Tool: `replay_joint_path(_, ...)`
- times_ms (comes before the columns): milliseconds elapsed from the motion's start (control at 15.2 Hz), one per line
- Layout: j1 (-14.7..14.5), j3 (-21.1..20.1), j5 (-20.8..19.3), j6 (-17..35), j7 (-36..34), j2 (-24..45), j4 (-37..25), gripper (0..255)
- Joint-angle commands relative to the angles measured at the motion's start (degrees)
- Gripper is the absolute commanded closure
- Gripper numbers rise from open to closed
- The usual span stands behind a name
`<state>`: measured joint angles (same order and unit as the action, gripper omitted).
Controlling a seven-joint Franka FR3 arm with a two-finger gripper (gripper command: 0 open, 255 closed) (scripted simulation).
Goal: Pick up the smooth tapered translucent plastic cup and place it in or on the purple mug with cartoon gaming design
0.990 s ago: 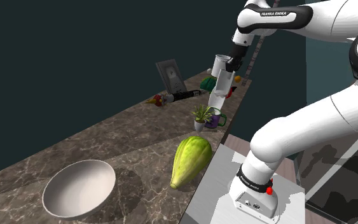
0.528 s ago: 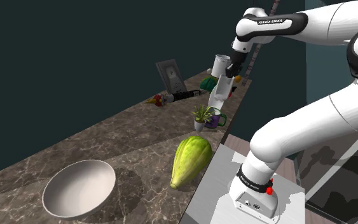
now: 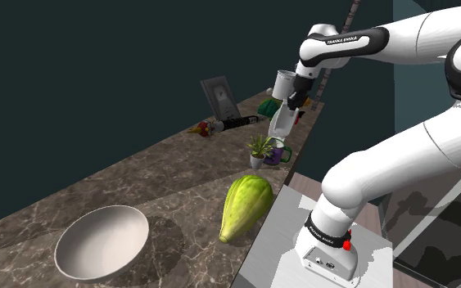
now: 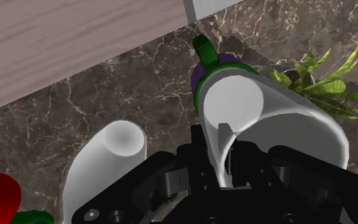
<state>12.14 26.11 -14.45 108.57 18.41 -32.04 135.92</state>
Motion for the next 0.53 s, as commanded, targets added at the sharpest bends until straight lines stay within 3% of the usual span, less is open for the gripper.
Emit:
replay_joint_path(0, 0.17, 0.44, -0.31, 1.78, 0.07, 0.10, 1.61, 255)
replay_joint_path(462, 0.32, 1.37, -0.83, 6.00, 0.01, 0.98, 4.95, 255)
